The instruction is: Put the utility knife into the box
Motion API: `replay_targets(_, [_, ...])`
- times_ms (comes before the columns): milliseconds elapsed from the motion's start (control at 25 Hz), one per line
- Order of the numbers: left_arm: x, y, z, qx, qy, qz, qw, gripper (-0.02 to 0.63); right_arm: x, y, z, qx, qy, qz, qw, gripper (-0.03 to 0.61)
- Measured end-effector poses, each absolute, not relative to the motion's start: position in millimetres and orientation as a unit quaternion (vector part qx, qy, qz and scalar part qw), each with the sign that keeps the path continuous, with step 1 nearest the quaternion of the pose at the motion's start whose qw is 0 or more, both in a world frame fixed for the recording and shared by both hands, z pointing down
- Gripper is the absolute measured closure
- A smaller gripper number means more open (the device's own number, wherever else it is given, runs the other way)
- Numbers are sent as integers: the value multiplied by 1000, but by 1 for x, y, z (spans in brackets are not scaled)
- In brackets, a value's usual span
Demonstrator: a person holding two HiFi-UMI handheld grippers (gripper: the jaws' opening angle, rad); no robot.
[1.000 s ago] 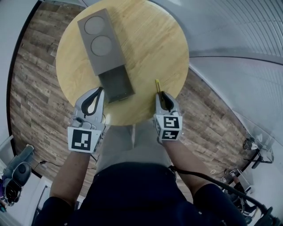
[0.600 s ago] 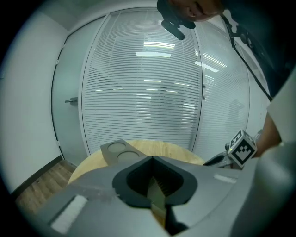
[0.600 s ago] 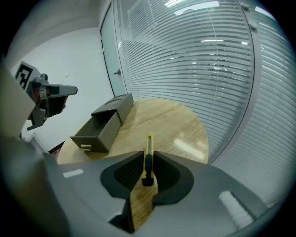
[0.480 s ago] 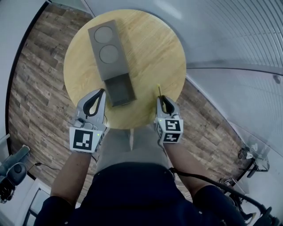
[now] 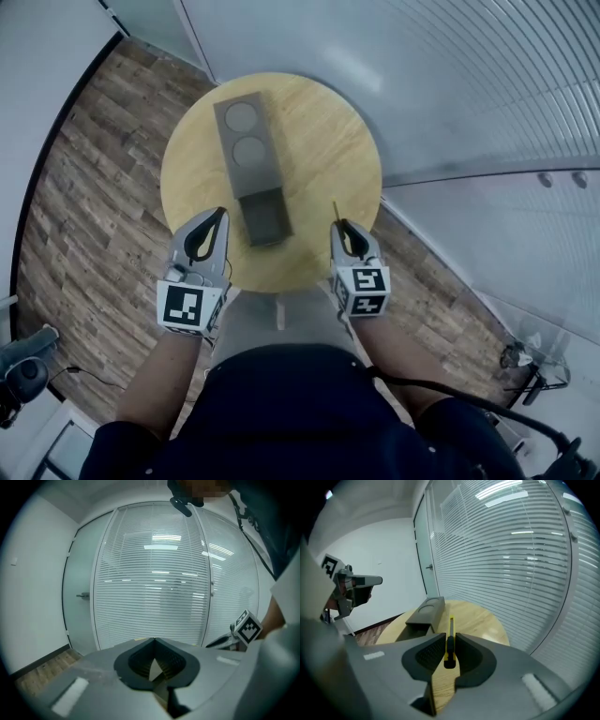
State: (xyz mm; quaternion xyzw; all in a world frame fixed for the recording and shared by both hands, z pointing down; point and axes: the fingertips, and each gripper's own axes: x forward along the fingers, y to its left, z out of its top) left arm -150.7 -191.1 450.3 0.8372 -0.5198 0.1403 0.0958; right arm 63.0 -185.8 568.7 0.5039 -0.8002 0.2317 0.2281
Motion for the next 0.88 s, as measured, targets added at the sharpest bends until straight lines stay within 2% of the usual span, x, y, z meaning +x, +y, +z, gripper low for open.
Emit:
replay_targets(440, [-189,-180,382,825,-549,124,46,611,52,-199,471,481,-835,183,194,506])
replay_targets(880, [-202,-172,354,809,-580,94,40,611,59,-209,453,482,-839,176,179,506])
